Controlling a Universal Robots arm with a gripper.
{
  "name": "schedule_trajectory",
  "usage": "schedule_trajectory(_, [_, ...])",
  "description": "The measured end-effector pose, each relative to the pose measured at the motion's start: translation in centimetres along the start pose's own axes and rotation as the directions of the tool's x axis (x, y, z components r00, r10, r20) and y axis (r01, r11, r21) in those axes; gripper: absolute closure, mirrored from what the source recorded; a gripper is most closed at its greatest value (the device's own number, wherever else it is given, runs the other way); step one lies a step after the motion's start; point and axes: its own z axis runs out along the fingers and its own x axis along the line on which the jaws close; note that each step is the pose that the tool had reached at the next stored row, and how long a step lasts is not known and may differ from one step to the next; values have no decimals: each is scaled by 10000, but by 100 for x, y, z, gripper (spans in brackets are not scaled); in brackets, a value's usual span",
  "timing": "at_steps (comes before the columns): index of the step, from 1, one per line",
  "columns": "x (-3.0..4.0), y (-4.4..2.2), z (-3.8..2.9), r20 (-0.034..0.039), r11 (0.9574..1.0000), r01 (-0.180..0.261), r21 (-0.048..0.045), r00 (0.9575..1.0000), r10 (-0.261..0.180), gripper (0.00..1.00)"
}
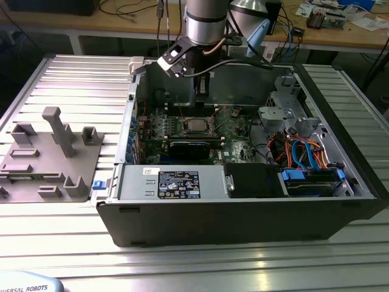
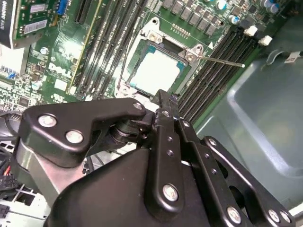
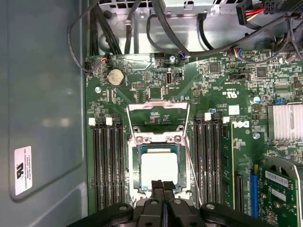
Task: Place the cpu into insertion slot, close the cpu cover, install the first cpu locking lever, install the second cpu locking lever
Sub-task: 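Place the cpu into insertion slot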
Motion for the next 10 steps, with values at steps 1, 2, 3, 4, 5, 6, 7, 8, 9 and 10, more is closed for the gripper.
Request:
schedule_trajectory(1, [0,0,-7,191,9998,200,2,9996,-200,89])
schedule_trajectory(2, [0,0,-12,281,9998,212,2,9994,-211,89])
schedule_trajectory(3, [0,1,-20,368,9998,218,1,9991,-218,89])
schedule_trajectory(4, [0,1,-37,414,9998,223,2,9989,-223,89])
schedule_trajectory(5, [1,2,-55,436,9997,225,2,9988,-225,89])
schedule_trajectory(6, [1,3,-83,462,9997,227,1,9987,-226,89])
schedule_trajectory(7, [2,3,-101,476,9997,227,2,9986,-227,89])
schedule_trajectory(8, [3,4,-130,490,9997,226,2,9985,-226,89])
schedule_trajectory(9, [3,4,-147,497,9997,227,1,9985,-227,89])
schedule_trajectory(10, [3,5,-173,514,9997,227,1,9984,-227,89])
